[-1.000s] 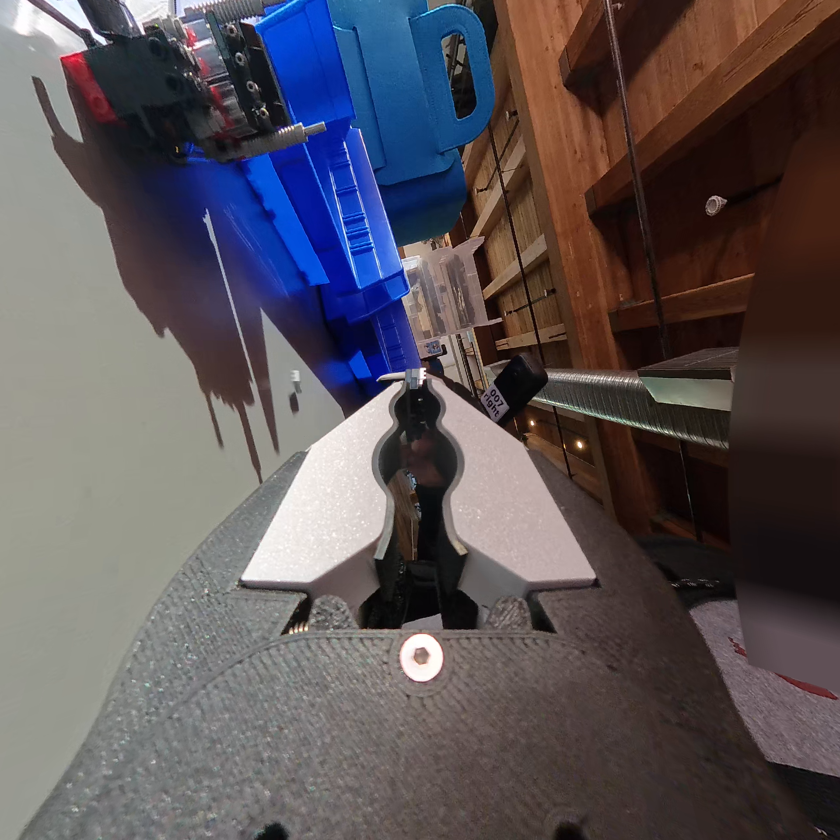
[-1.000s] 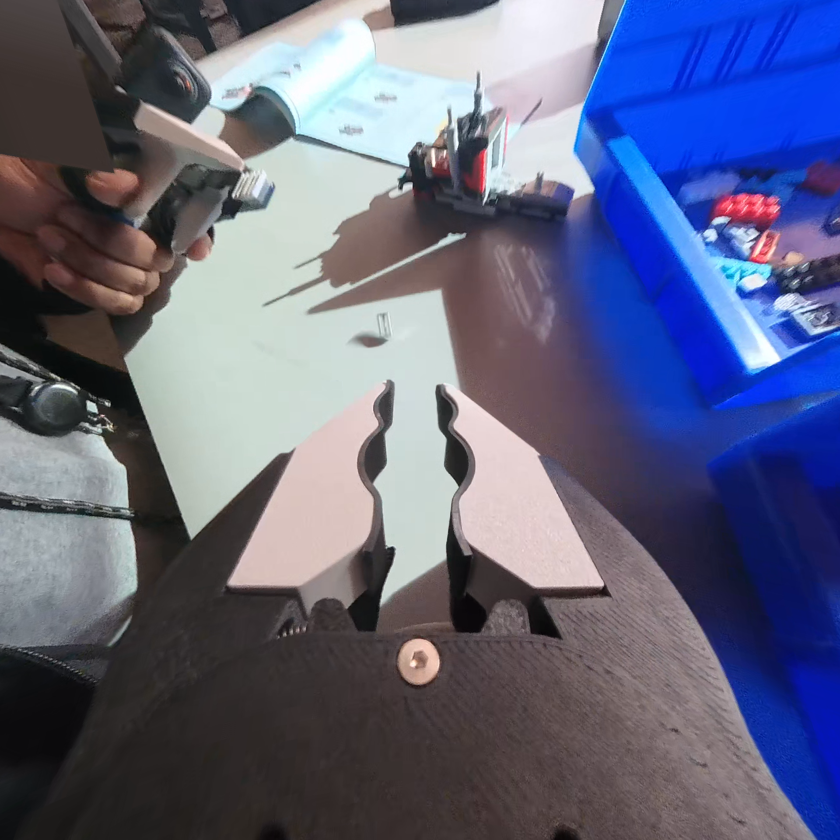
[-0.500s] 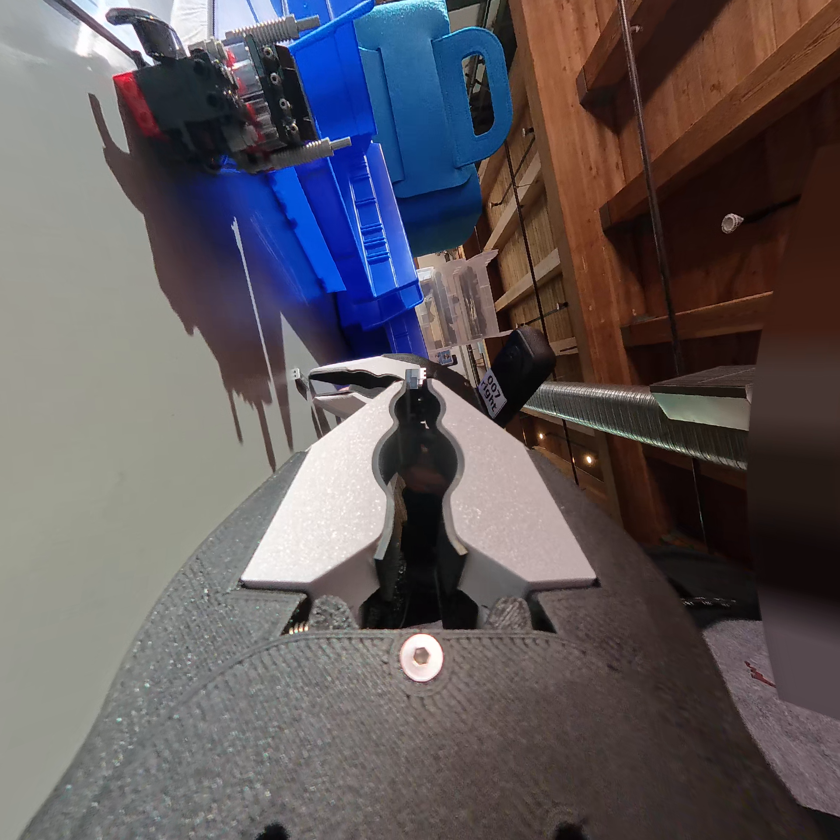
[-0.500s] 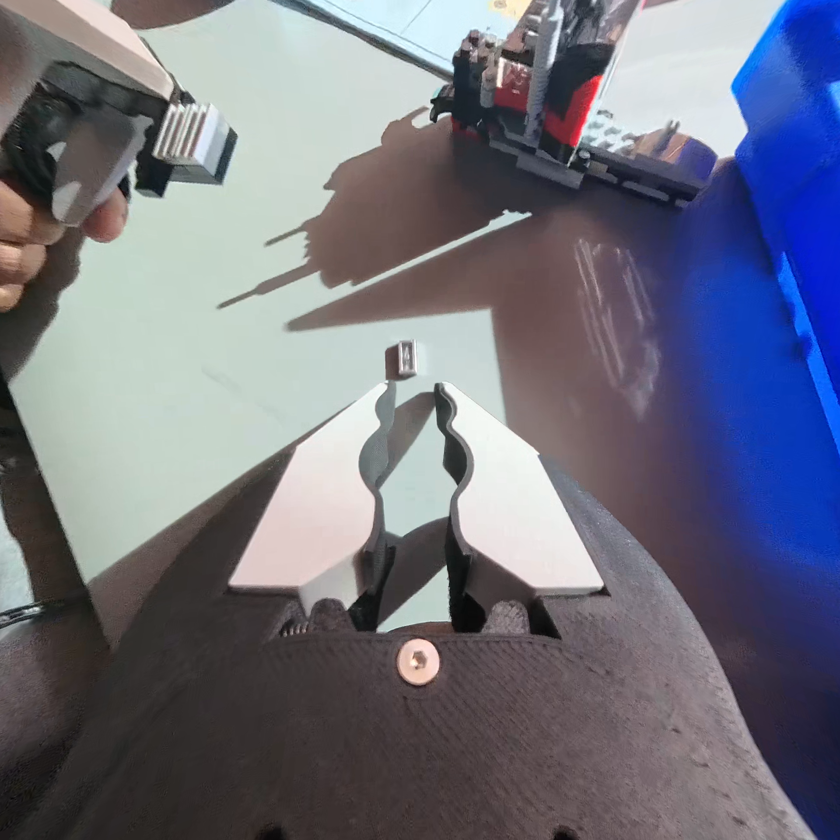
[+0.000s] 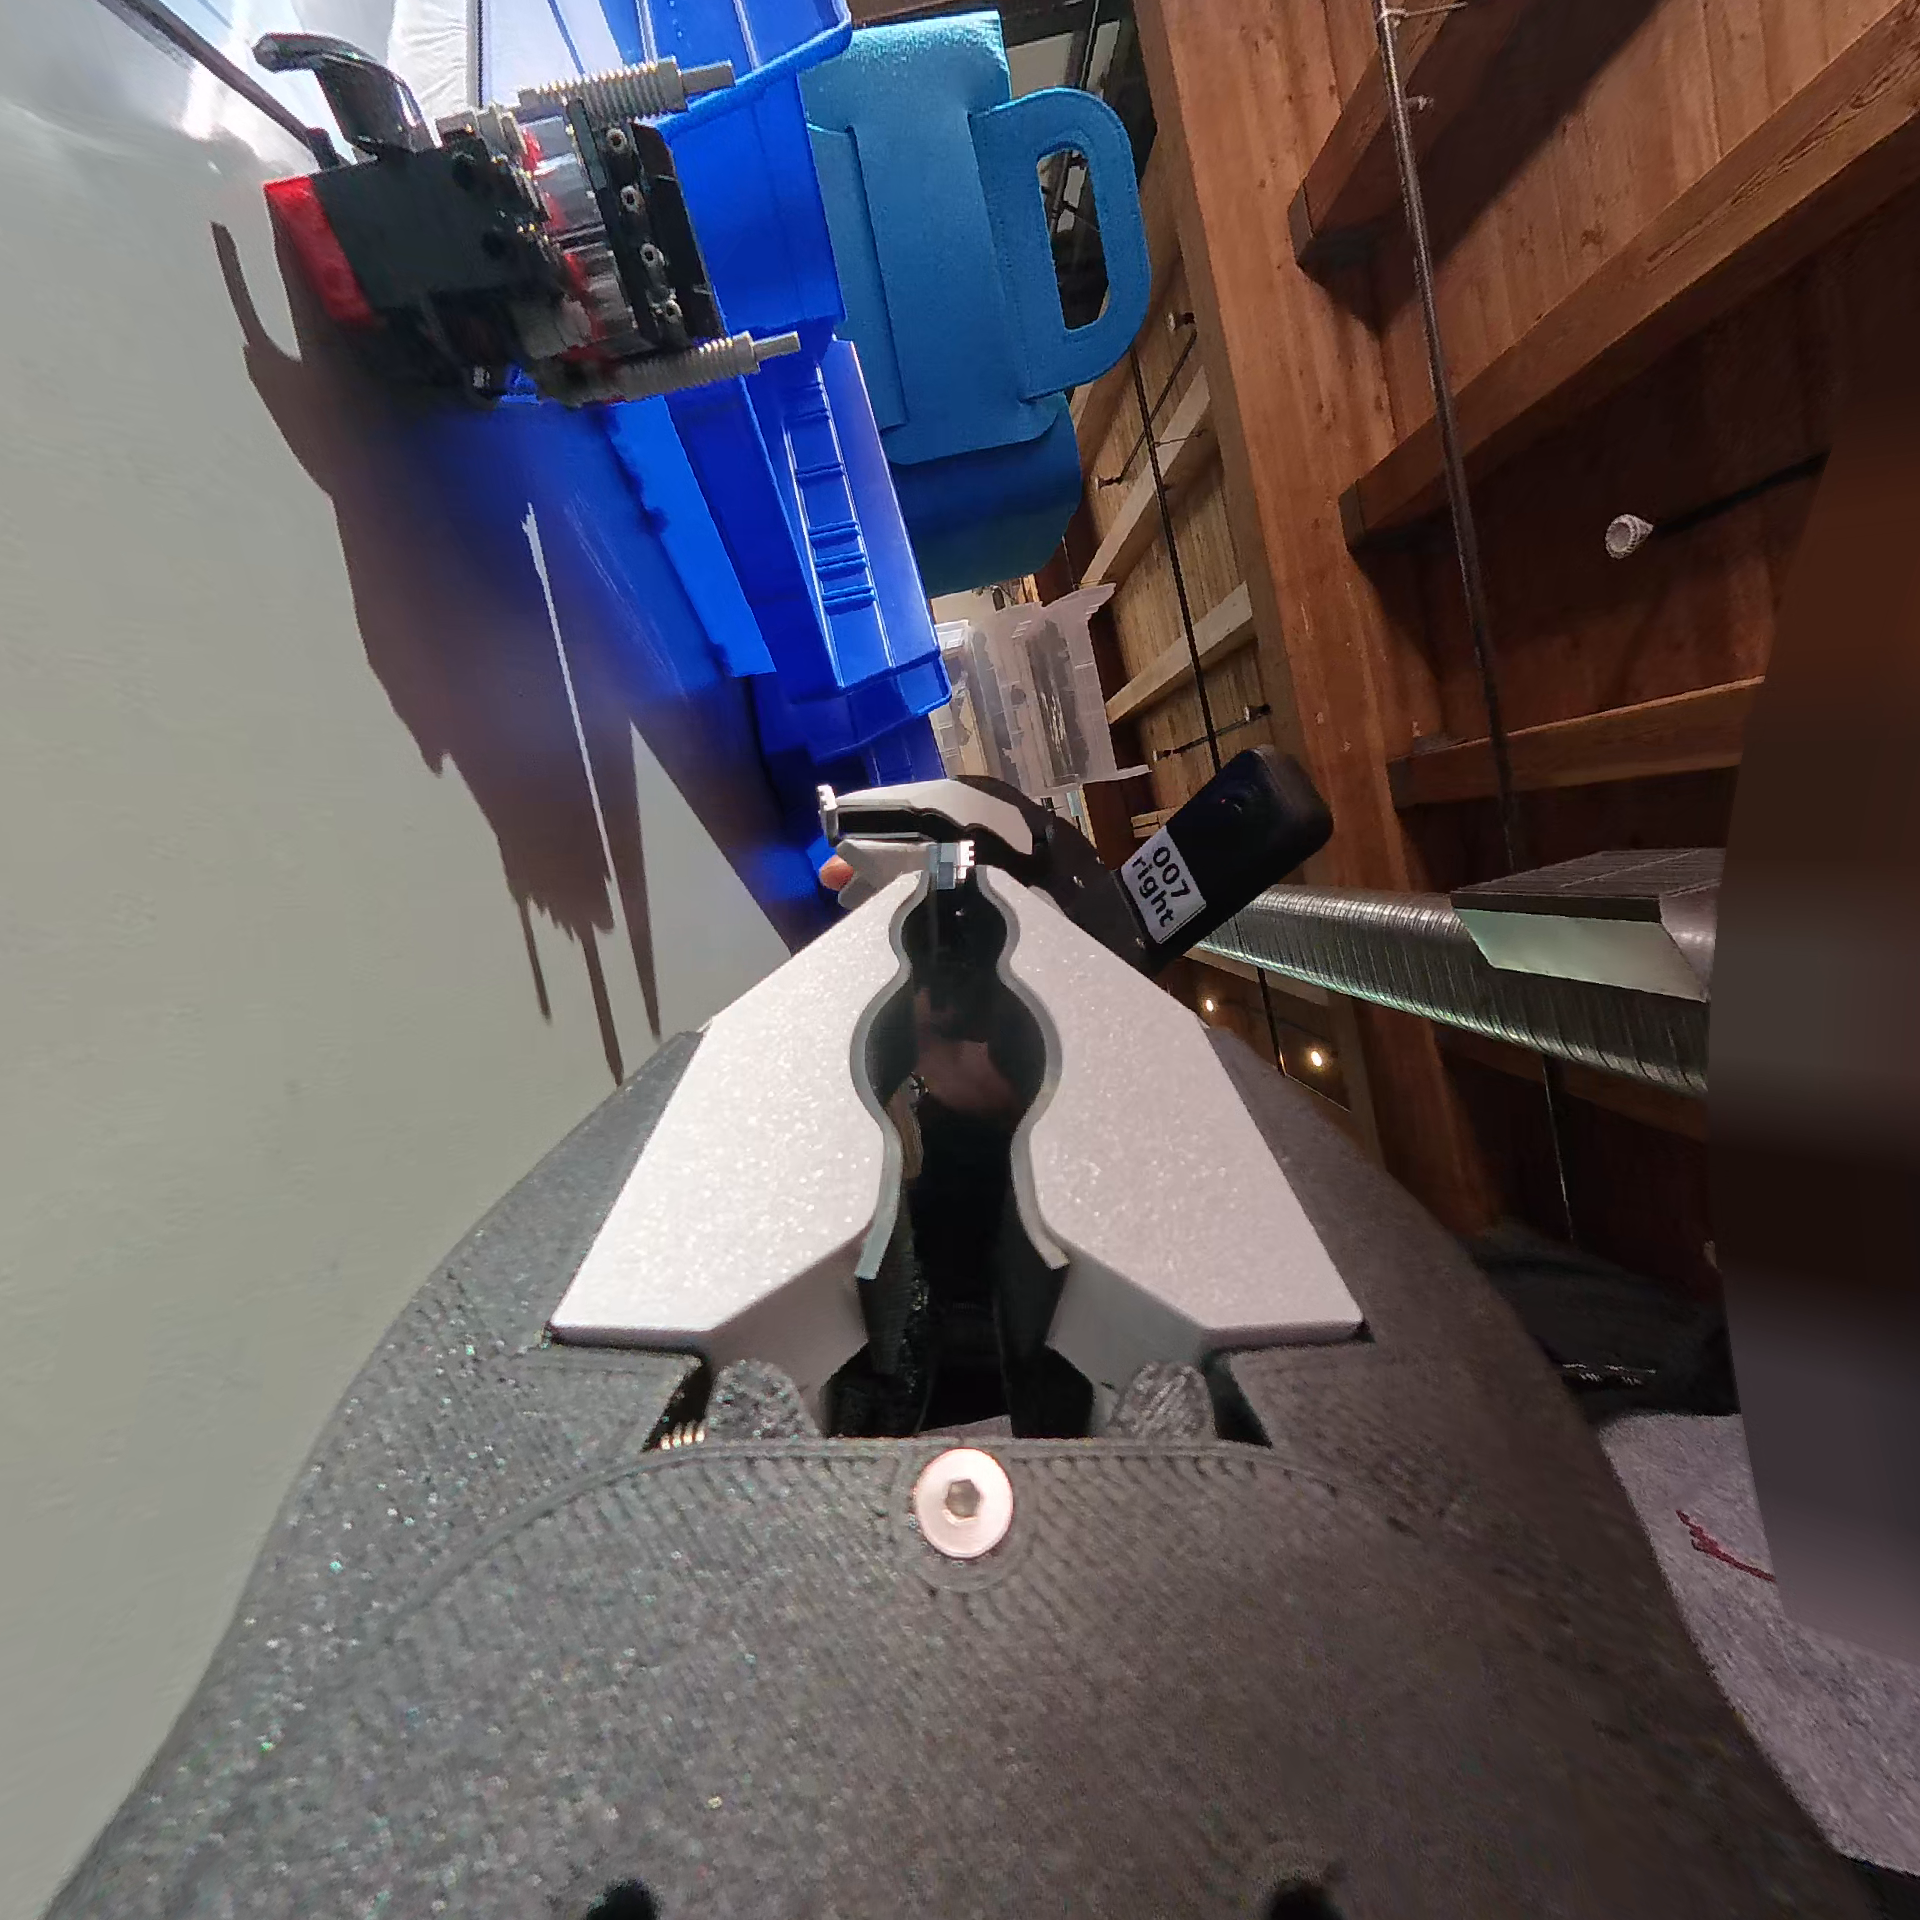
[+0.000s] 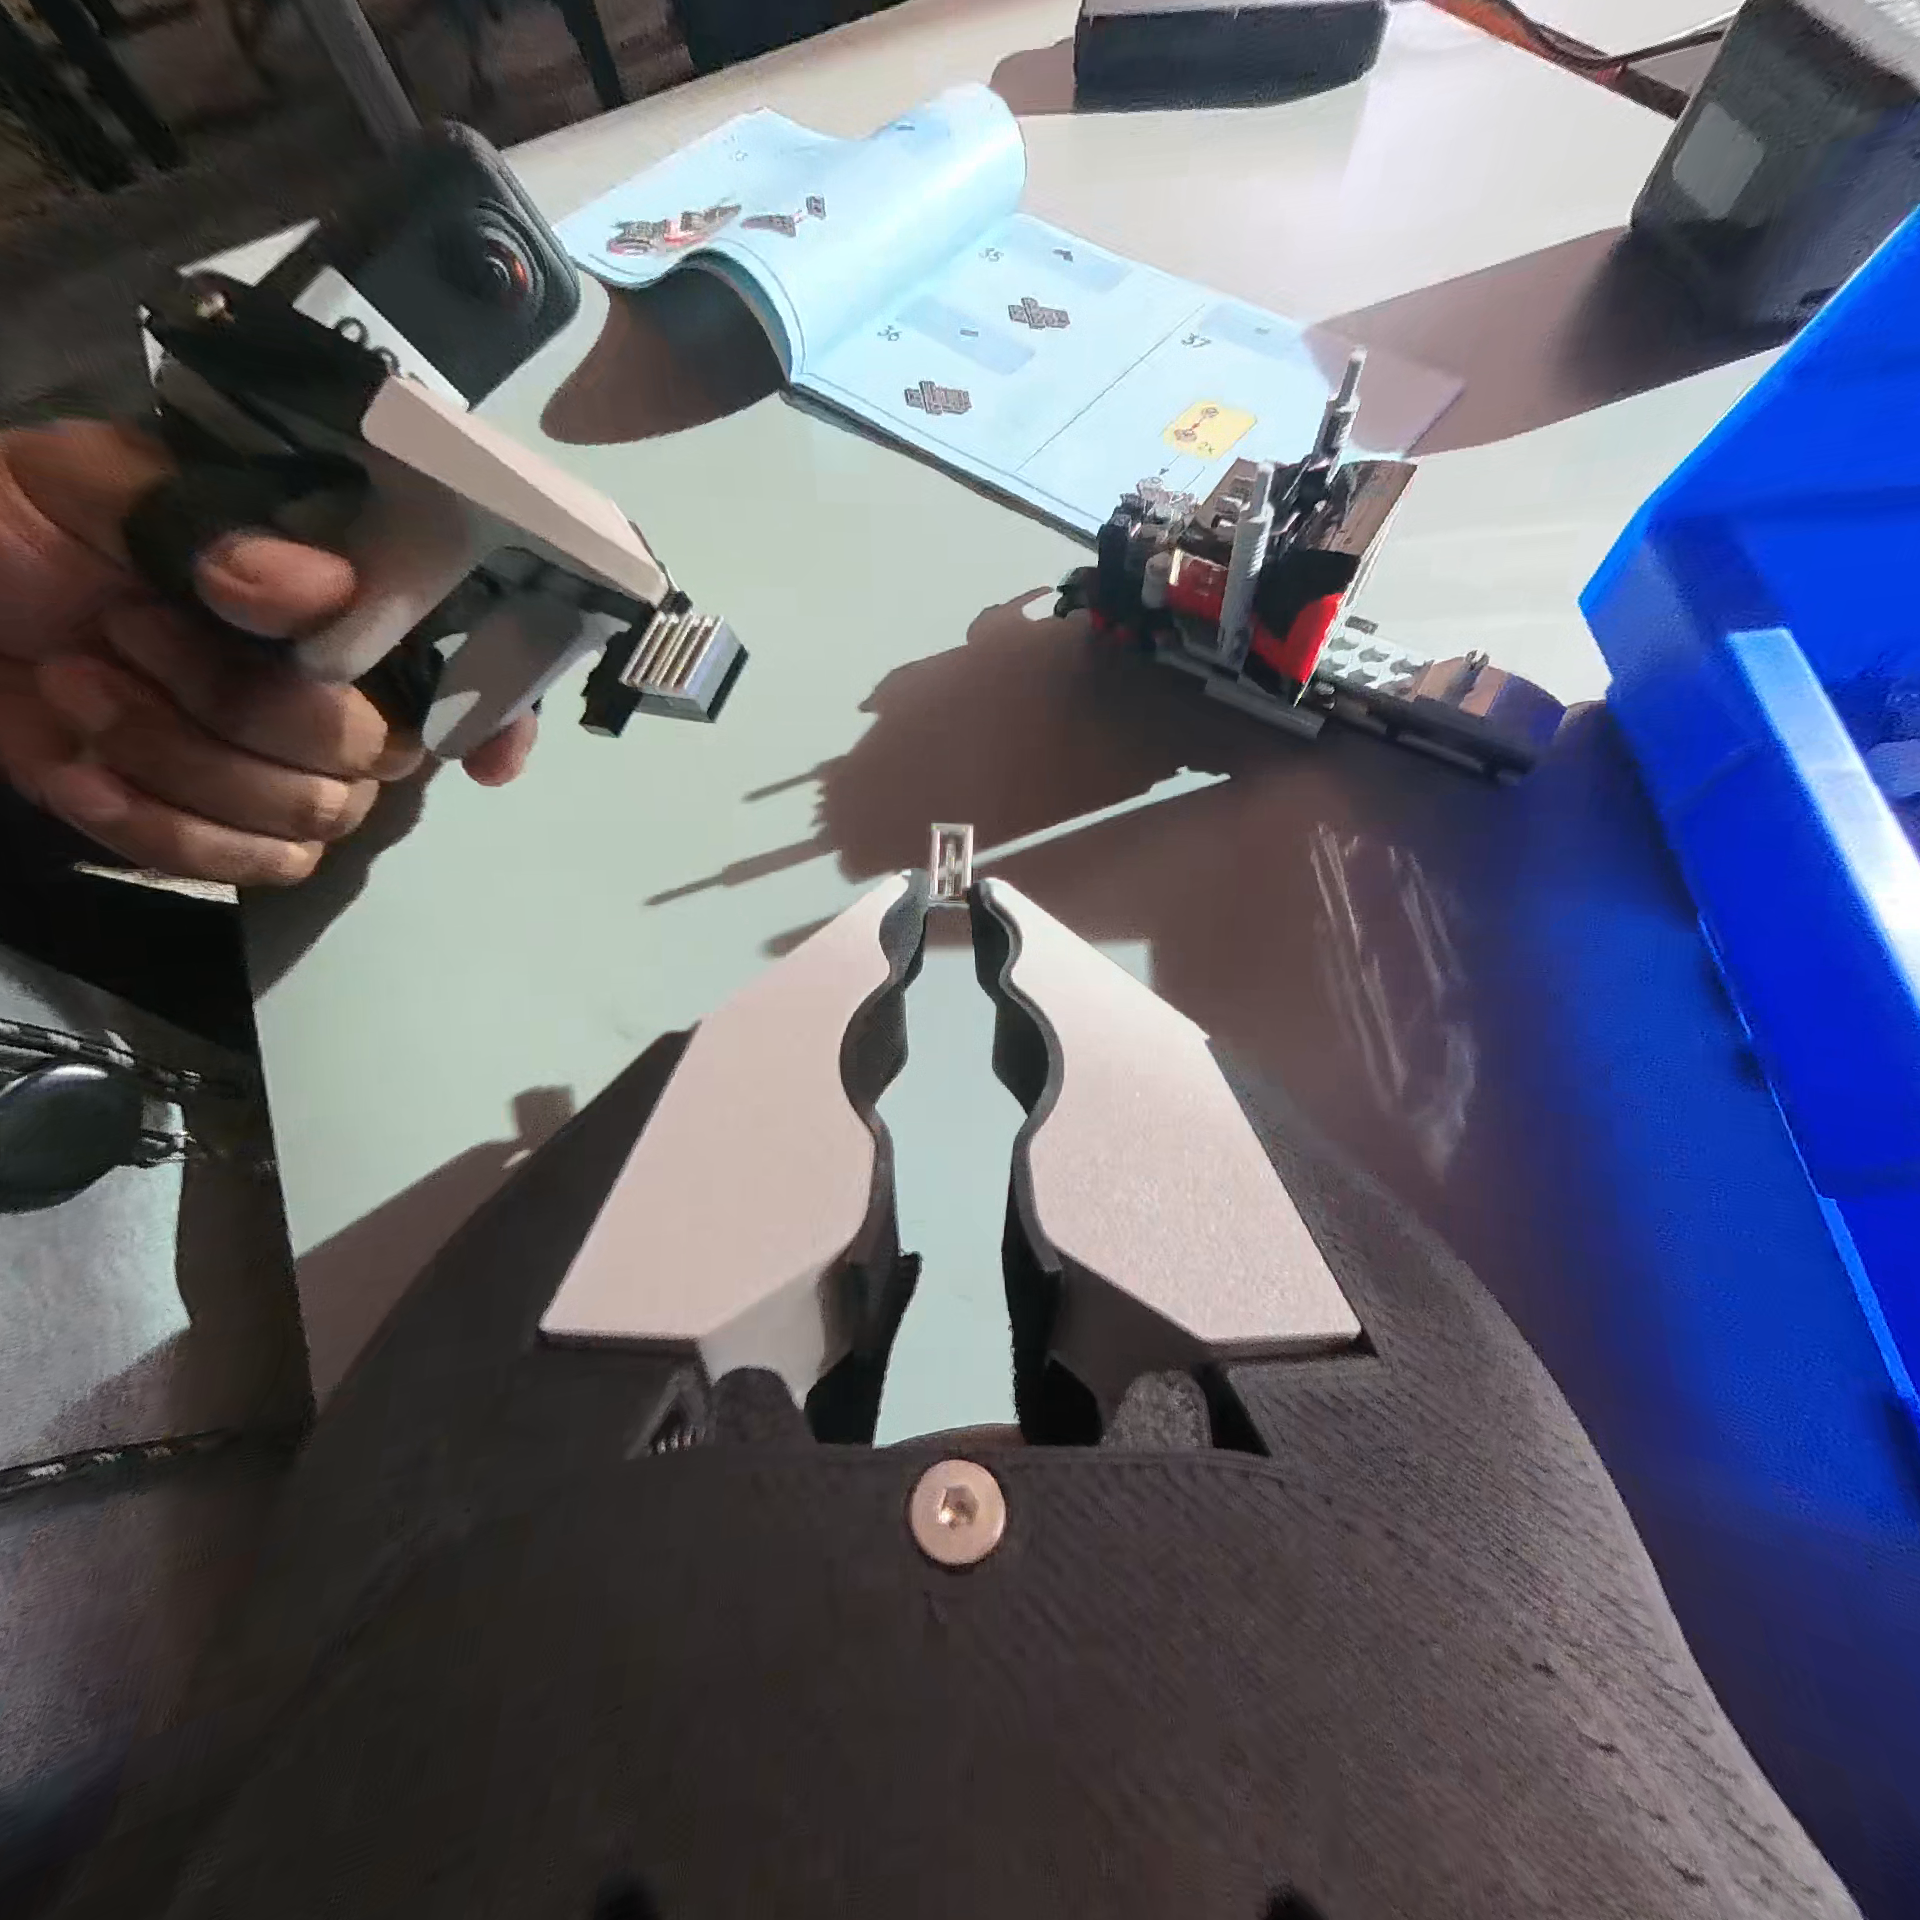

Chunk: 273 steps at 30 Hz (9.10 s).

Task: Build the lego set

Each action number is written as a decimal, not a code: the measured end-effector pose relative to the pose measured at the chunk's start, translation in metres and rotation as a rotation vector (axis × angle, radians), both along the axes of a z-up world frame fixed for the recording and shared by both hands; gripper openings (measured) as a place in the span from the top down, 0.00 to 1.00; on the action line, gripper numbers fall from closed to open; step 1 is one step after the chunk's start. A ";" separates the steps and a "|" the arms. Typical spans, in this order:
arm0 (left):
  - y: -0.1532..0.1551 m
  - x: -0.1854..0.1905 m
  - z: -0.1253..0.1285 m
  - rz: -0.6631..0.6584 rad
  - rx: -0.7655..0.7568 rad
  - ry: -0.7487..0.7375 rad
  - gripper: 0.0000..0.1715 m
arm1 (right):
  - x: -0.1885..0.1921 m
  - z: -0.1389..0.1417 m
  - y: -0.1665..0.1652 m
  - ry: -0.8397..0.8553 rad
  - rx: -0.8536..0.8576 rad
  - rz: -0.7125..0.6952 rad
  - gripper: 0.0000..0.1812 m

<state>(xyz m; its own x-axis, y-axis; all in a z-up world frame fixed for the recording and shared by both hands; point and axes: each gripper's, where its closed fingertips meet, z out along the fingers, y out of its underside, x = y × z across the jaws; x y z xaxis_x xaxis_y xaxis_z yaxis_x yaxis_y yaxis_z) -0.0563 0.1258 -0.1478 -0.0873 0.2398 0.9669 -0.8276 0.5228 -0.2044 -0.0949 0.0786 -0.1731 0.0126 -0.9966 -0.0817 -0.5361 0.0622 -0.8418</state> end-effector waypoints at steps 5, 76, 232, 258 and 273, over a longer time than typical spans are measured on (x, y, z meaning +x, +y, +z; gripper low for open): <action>0.000 0.001 0.000 0.001 -0.003 0.004 0.97 | -0.001 -0.005 -0.002 0.019 0.009 -0.003 0.95; -0.009 0.012 -0.025 0.127 0.161 -0.058 0.97 | 0.048 0.006 0.048 -0.013 -0.120 -0.009 0.95; -0.024 -0.008 -0.026 -0.038 0.182 -0.008 0.97 | 0.047 0.010 0.023 -0.002 -0.153 0.300 0.95; -0.024 -0.006 -0.023 -0.050 0.166 0.017 0.97 | 0.041 0.009 0.008 -0.072 0.347 0.096 0.77; -0.021 -0.013 -0.017 -0.080 0.116 -0.042 0.97 | 0.044 0.006 0.017 -0.103 0.804 0.035 0.76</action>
